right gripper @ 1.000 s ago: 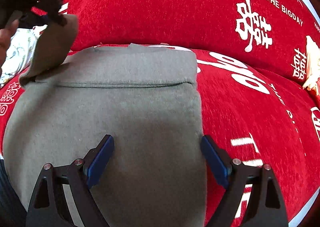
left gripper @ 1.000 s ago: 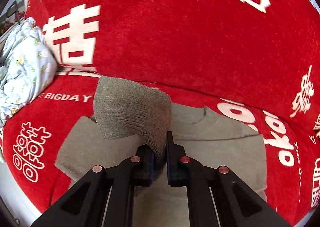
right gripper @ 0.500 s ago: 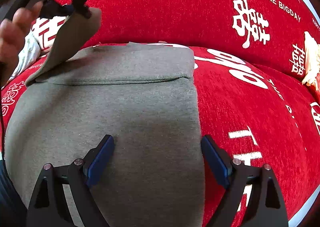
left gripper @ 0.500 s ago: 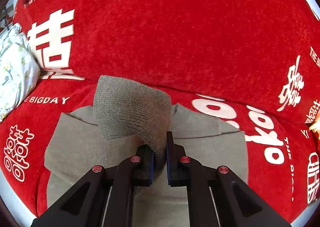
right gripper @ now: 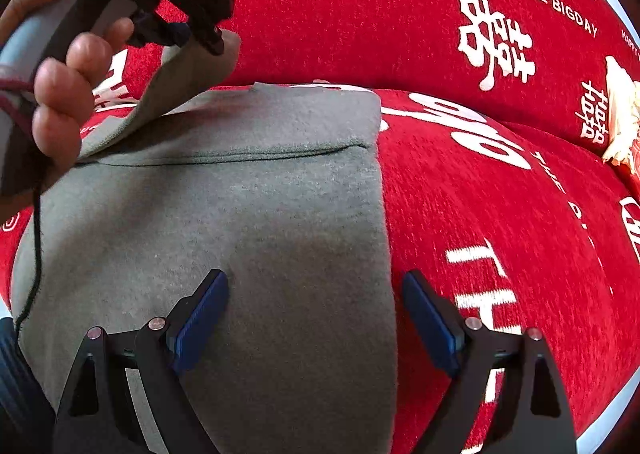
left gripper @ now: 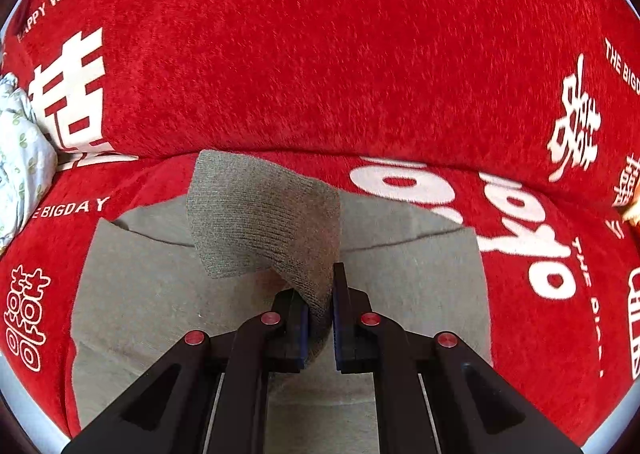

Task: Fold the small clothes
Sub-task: 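Carry the held sleeve across the sweater body with the left tool, then open the left tool to release the sleeve and lift away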

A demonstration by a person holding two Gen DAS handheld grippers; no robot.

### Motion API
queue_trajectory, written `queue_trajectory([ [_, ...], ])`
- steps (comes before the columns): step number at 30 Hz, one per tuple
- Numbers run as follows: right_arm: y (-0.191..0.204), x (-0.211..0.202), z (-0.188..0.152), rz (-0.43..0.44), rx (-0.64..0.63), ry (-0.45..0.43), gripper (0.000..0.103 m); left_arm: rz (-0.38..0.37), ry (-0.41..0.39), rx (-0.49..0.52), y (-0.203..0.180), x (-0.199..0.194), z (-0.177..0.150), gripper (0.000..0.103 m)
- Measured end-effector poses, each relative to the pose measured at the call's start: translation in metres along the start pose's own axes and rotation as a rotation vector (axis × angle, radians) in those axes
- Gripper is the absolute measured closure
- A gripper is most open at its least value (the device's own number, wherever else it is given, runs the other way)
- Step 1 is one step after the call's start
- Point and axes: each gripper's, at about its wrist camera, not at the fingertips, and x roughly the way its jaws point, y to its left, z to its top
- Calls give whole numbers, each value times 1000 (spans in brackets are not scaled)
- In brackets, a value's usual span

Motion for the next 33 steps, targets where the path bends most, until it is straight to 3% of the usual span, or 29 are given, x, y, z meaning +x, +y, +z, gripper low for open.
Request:
queue_trajectory([
  [14, 13, -14, -11, -34, -64, 14, 12, 4, -5, 79, -18, 17, -24, 93],
  [28, 21, -19, -16, -60, -93, 26, 12, 108, -46, 259, -55, 30, -44, 93],
  [33, 23, -19, -15, -68, -91, 28, 12, 112, -22, 280, -62, 38, -49, 93],
])
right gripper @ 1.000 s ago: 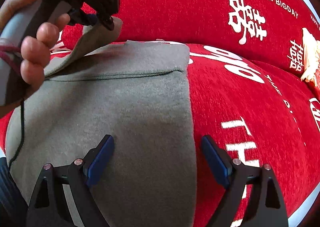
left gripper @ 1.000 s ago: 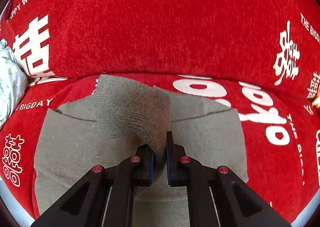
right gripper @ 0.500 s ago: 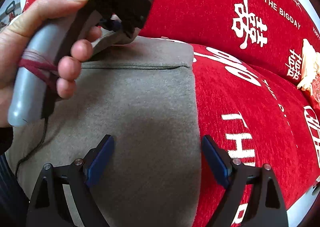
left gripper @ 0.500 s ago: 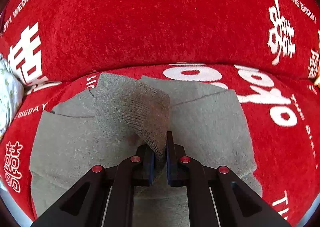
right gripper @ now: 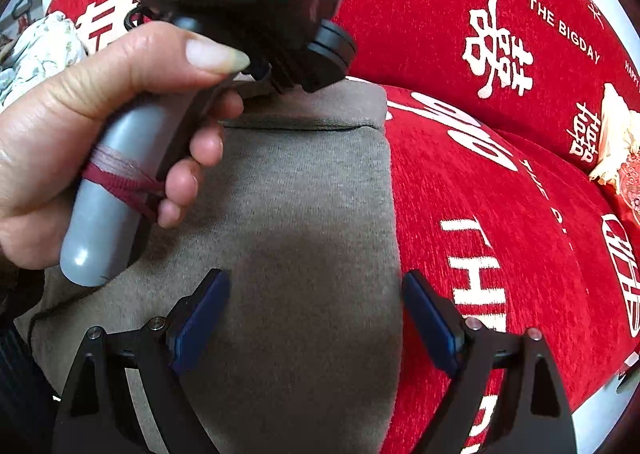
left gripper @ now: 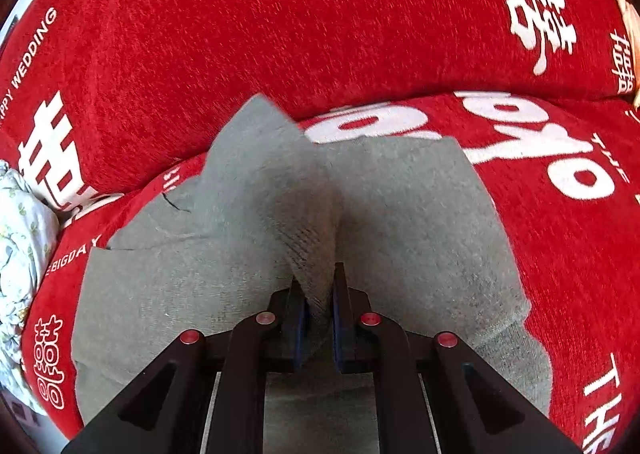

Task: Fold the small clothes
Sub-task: 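Open the left tool to release the sleeve and lift away, then grasp the sweater hem with both tools and lift it toward the collar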

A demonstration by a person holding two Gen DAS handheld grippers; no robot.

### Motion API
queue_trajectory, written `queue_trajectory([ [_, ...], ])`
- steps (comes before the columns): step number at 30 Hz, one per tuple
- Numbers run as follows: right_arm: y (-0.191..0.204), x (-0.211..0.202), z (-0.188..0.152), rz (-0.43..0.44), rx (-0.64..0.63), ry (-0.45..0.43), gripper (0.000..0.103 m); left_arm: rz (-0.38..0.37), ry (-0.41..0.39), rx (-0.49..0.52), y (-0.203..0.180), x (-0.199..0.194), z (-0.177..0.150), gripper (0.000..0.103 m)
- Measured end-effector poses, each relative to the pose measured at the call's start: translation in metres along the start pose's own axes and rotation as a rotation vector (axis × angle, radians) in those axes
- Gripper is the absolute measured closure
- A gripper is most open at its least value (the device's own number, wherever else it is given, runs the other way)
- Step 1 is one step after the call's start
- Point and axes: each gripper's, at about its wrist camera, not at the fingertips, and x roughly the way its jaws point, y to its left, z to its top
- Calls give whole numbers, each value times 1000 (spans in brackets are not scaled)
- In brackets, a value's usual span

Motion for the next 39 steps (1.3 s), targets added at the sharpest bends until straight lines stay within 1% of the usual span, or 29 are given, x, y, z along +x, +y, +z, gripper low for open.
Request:
queue_trajectory([
  [1, 0, 0, 0, -1, 0, 0, 12, 3, 7, 3, -1, 1, -1, 93],
  [2, 0, 0, 0, -1, 0, 1, 12, 6, 12, 6, -3, 3, -2, 90],
  [3, 1, -1, -1, -1, 1, 2, 12, 6, 15, 10, -4, 4, -2, 68],
  [4, 0, -1, -1, -1, 2, 3, 12, -9, 13, 11, -6, 3, -3, 52],
  [5, 0, -1, -1, 0, 3, 3, 12, -2, -3, 8, -7, 0, -4, 26],
  [6, 0, -1, -2, 1, 5, 5, 12, 9, -30, 6, -8, -4, -5, 14],
  [7, 0, -1, -2, 1, 7, 5, 12, 3, -57, 12, -10, -9, -6, 14],
  [8, 0, -1, -2, 1, 8, 6, 12, -15, -63, 23, -13, -11, -6, 14],
  [10, 0, -1, -2, 1, 12, 8, 12, -81, -61, 49, -17, -16, -6, 14],
  [13, 0, -2, -3, -4, 6, 11, 12, -130, -93, 65, -16, -29, -7, 14],
  [15, 0, -3, -3, -11, -3, 11, 12, -172, -106, 48, -4, -37, -6, 14],
  [16, -1, -4, -2, -16, -7, 11, 12, -197, -113, 26, 9, -42, -5, 14],
  [18, -5, -6, 1, -31, -8, 4, 12, -217, -125, -27, 42, -47, -8, 14],
  [19, -9, -7, 4, -34, 0, -1, 12, -216, -124, -48, 57, -46, -10, 14],
  [21, -17, -9, 17, -35, 30, -21, 12, -183, -103, -104, 94, -37, -15, 14],
  [24, -22, -8, 56, -28, 68, -75, 12, -107, -46, -212, 154, -17, -29, 14],
  [25, -20, -6, 69, -21, 77, -95, 12, -98, -27, -245, 167, -12, -34, 14],
  [27, -10, 3, 100, 27, 105, -123, 12, -101, 6, -304, 189, -4, -45, 14],
  [29, 2, 14, 122, 65, 116, -135, 12, -89, 24, -323, 199, 3, -54, 14],
  [30, 11, 23, 134, 89, 114, -131, 12, -73, 30, -319, 202, 5, -60, 14],
  [32, 31, 45, 158, 104, 88, -120, 12, -55, 42, -303, 203, 12, -67, 14],
  [34, 42, 64, 169, 106, 54, -86, 12, -47, 56, -291, 203, 18, -74, 14],
  [36, 47, 85, 170, 93, 26, -16, 12, -51, 53, -275, 204, 19, -82, 14],
  [37, 45, 91, 166, 79, 26, 14, 12, -53, 39, -265, 204, 17, -85, 14],
  [39, 30, 100, 152, 37, 58, 76, 12, -65, 26, -258, 206, 13, -89, 13],
])
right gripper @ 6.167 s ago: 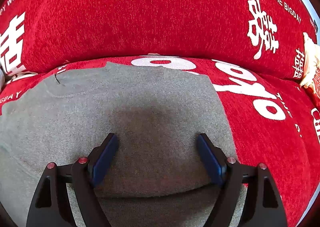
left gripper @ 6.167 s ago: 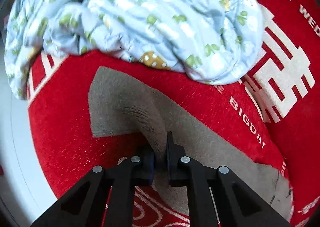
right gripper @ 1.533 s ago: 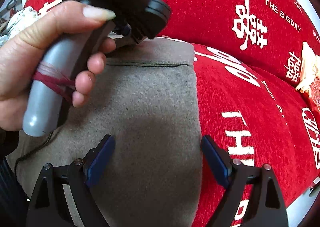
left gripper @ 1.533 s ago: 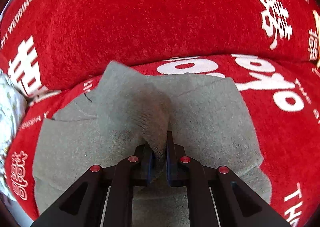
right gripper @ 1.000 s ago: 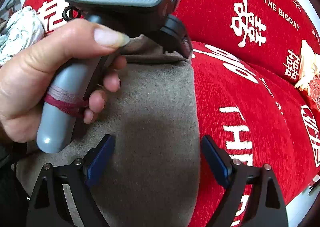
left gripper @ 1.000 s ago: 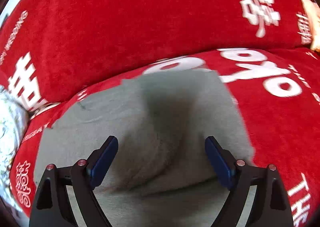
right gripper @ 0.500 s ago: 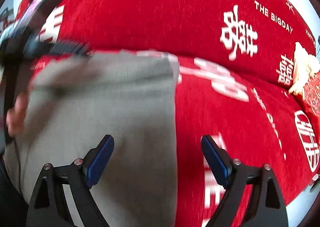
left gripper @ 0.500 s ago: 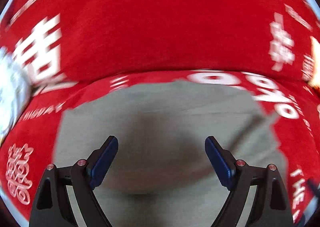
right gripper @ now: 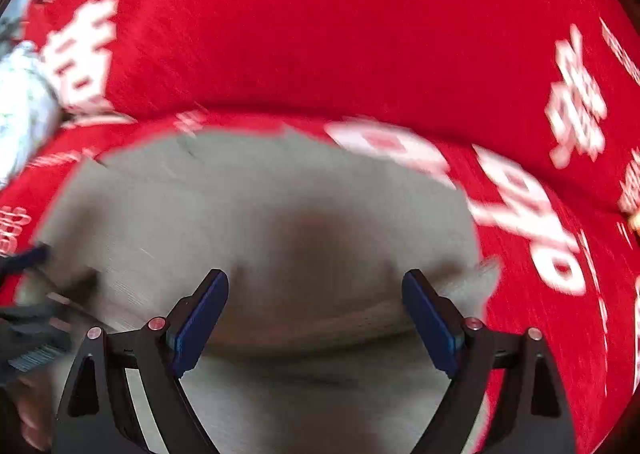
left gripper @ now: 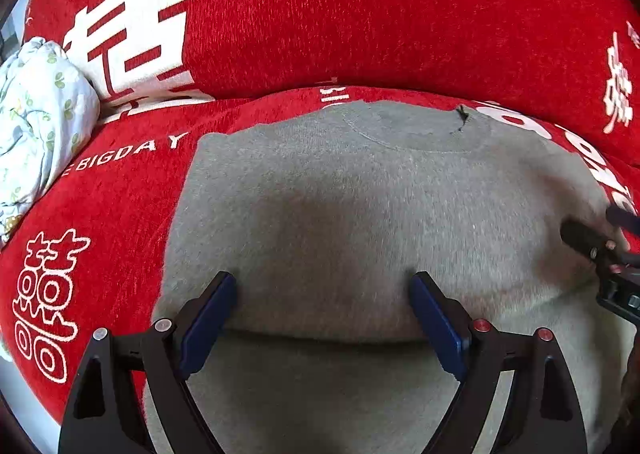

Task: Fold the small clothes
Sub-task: 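Grasp the sweater hem with both tools and lift it toward the collar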

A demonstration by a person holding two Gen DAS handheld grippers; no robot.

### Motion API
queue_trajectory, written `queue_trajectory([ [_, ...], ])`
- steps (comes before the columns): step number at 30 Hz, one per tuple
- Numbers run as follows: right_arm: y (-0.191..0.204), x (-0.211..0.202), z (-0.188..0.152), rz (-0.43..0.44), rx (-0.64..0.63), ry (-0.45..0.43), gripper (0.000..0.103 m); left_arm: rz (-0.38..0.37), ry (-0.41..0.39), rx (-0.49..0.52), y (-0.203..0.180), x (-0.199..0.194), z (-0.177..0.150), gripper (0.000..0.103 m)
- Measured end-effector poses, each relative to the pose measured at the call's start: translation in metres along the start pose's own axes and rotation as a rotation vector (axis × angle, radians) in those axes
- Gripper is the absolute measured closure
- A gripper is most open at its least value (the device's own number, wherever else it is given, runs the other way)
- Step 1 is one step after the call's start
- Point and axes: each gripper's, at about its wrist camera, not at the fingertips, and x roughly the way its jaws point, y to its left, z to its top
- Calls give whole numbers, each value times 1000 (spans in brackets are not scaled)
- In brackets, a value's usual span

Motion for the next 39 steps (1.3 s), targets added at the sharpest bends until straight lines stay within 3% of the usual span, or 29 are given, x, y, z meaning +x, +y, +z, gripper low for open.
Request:
queue_trajectory([
  [1, -15, 1, -12, -9, 34, 19, 12, -13, -1, -2, 3, -2, -2, 13],
  [3, -34, -15, -34, 15, 65, -52, 12, -32, 0, -16, 7, -6, -4, 14],
  [5, -36, -32, -41, -68, 81, -68, 12, -42, -8, -35, 6, -10, -2, 14],
  [8, -26, -51, -44, -6, 114, -130, 12, -73, -8, -22, -11, -16, 1, 14],
  [10, -7, -52, -46, 16, 76, -127, 12, -64, -22, 38, -25, -21, -5, 14],
  [14, 22, -32, -65, 47, 0, -21, 12, -34, 18, 84, -28, -16, -35, 13],
  [15, 26, -27, -74, 51, -11, 4, 11, -47, 6, 73, -24, -18, -43, 6],
  [17, 29, -39, -97, 41, -3, -100, 0, -37, -17, 55, -14, -28, -61, 0],
  [18, 31, -42, -105, 62, -1, -76, 0, -59, -20, 53, -10, -32, -70, 0],
  [25, 25, -91, -186, 92, -132, -170, 0, -89, -78, 77, 5, -69, -135, 0],
  [28, 23, -106, -219, 73, -190, -178, 0, -87, -68, 96, 6, -79, -162, 0],
  [32, 28, -121, -240, 2, -230, -143, 0, -80, -51, 156, -8, -99, -185, 0],
  [35, 44, -137, -244, -2, -260, -219, 0, -99, -95, 223, -31, -114, -196, 0],
  [37, 64, -133, -243, 27, -332, -213, 0, -32, -120, 303, -49, -111, -205, 0],
  [39, 77, -119, -247, -16, -389, -177, 0, -10, -69, 326, -51, -96, -206, 0],
])
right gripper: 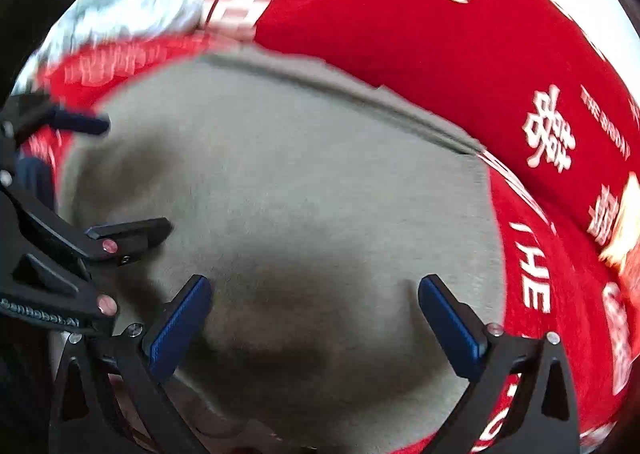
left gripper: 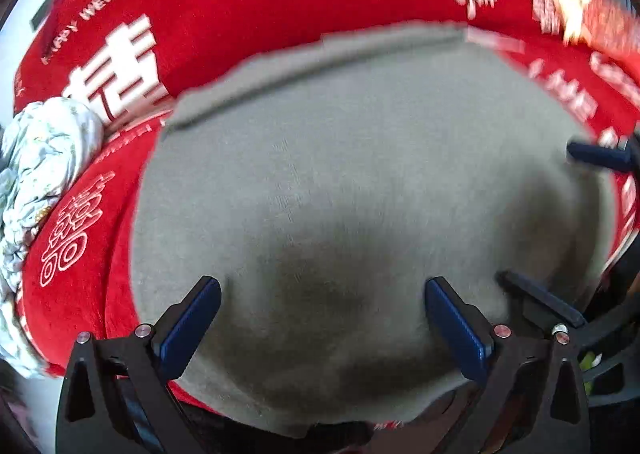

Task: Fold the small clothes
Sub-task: 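Grasp the sweater hem with both tools and lift it toward the collar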

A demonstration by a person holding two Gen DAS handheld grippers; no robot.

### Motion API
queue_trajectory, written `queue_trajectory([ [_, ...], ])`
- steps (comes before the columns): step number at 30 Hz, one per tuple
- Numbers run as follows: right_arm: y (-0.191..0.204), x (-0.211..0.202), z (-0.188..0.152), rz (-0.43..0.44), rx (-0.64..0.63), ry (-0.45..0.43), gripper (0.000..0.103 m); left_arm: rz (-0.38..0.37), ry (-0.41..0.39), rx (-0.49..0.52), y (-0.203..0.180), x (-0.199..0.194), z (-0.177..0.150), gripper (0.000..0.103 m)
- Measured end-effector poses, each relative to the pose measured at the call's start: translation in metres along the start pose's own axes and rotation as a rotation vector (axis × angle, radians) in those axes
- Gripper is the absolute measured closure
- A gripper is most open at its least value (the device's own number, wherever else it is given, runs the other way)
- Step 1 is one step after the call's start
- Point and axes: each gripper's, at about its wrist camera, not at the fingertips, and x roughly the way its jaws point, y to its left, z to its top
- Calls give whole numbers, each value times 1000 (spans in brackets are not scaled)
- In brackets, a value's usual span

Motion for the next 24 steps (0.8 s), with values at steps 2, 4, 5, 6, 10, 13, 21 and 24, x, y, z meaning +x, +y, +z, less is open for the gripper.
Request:
queue_trajectory([
  [2, -5, 2, -6, 33, 51, -12, 0, -59, 15, -59, 14, 1, -5, 0],
  [4, -16, 0, -14, 38, 91, 7, 0, -82, 43, -89, 24, 2, -11, 0],
  [5, -19, 0, -18, 29, 89, 11, 0, -83, 47, -91, 25, 3, -14, 0],
  [6, -23, -1, -23, 25, 90, 22, 0, -79, 51, -89, 26, 2, -16, 0],
  [10, -35, -6, -34, 15, 111, 52, 0, -50, 60, -66, 20, -1, -24, 0],
  [13, -42, -6, -43, -14, 105, 107, 1, -49, 89, -68, 21, -2, -26, 0],
  [21, -35, -30, -20, -88, 59, 34, 0, 3, 26, -175, 49, -26, -17, 0],
  [24, -19, -14, -3, -25, 44, 28, 0, 120, 105, -125, 38, 6, -12, 0],
])
